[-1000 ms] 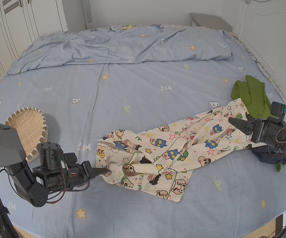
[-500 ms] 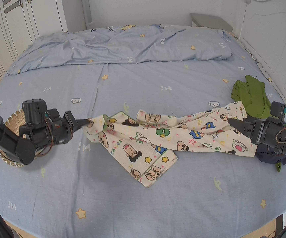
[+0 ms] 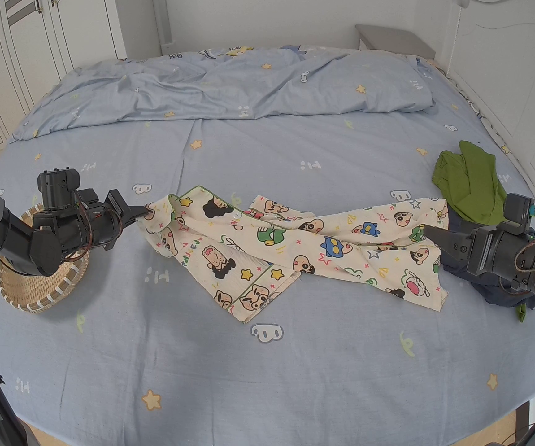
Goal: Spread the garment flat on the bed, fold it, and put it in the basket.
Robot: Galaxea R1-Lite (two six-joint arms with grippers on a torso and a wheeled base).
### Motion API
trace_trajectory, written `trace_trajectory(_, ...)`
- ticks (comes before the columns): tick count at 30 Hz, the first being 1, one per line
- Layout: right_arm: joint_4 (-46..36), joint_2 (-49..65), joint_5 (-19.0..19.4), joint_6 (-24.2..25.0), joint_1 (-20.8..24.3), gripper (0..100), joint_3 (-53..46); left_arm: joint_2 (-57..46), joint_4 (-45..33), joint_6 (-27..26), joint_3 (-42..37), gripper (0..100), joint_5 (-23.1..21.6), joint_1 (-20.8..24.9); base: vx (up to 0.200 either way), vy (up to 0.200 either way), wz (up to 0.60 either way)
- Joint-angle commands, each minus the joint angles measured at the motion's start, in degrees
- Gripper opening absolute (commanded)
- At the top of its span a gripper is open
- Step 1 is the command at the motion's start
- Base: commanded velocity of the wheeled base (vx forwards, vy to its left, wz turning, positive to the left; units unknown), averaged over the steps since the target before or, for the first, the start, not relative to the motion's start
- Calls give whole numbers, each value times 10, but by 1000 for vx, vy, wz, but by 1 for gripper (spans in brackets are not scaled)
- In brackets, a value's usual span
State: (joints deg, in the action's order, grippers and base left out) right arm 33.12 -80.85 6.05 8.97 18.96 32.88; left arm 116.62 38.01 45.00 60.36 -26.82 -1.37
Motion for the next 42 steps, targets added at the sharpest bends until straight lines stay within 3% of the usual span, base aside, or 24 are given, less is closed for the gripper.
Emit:
trace_trajectory(1,0,-1,0,0,0,100,-1,13,0,0,2,0,2,8,0,0,0)
trace_trajectory(3,0,-1,0,0,0,100,-1,13,0,0,3,0,2,8,0,0,0)
trace_trajectory(4,0,-1,0,0,0,100,-1,13,0,-1,3,100,2,7,0,0,0)
trace_trajectory(15,0,-4,1,0,-1,100,-1,-25,-6,-34,-68,100,10,-7,0,0,0)
trace_trajectory(20,0,-4,1,0,-1,100,0,-140,-16,-32,-162,100,8,-5,0,0,0)
trace_trajectory(23,0,-1,2,0,0,100,-1,-173,-12,-30,-230,100,7,77,0,0,0)
trace_trajectory(25,0,-1,2,0,0,100,-1,-173,-12,-30,-230,100,7,77,0,0,0)
trace_trajectory(26,0,-1,2,0,0,100,-2,-162,-13,-4,-243,100,15,160,0,0,0)
trace_trajectory(29,0,-2,2,-2,-1,100,-6,-106,2,80,-219,100,42,206,0,0,0)
trace_trajectory(33,0,-2,2,-3,0,100,-7,-44,47,140,-211,100,100,245,0,0,0)
trace_trajectory(42,1,-5,3,-18,-6,100,-8,20,65,142,-193,100,105,276,0,0,0)
